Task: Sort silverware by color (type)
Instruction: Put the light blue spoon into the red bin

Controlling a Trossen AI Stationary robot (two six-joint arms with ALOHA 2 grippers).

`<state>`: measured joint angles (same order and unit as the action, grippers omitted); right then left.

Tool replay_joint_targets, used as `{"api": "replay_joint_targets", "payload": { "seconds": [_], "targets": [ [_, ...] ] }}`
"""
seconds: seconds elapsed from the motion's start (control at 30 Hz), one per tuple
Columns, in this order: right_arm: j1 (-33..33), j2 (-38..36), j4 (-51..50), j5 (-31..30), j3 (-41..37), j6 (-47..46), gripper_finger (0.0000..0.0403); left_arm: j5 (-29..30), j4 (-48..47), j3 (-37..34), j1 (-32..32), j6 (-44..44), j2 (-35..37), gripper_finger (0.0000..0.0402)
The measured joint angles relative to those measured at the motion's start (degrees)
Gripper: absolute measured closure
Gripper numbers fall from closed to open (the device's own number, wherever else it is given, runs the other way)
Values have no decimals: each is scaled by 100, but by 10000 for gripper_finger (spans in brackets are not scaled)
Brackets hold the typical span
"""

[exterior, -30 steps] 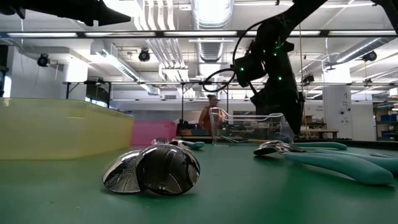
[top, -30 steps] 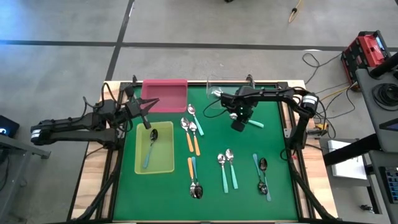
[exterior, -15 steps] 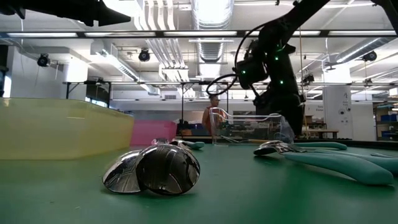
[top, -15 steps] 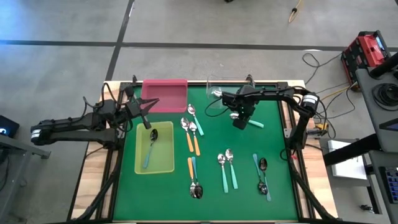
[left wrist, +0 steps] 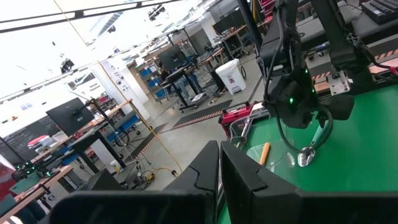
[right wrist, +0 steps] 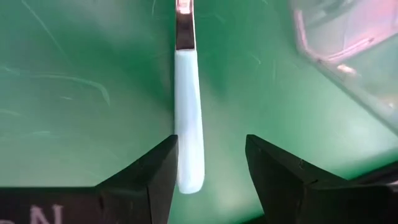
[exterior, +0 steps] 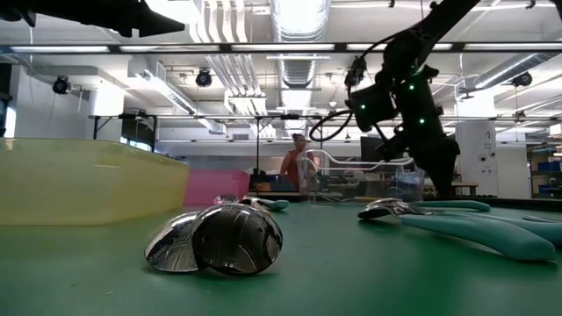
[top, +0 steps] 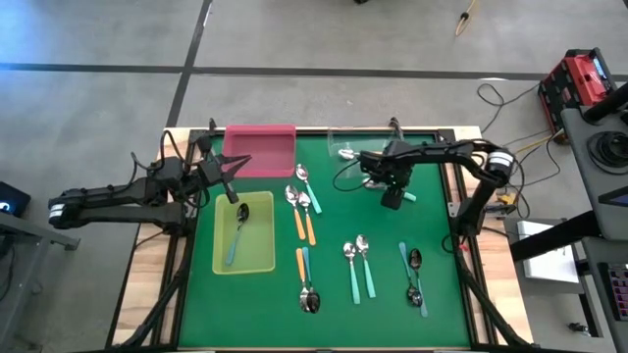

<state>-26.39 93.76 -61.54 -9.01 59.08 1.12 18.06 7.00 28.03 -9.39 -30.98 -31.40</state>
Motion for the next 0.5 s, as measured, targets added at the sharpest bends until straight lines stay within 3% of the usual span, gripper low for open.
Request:
{"api": "replay_joint_targets", "payload": {
  "seconds": [0.5],
  "targets": [
    [-29,-1007,336,58,-626,-2,225,0,16,0,0,-2,-63,401]
  ]
}}
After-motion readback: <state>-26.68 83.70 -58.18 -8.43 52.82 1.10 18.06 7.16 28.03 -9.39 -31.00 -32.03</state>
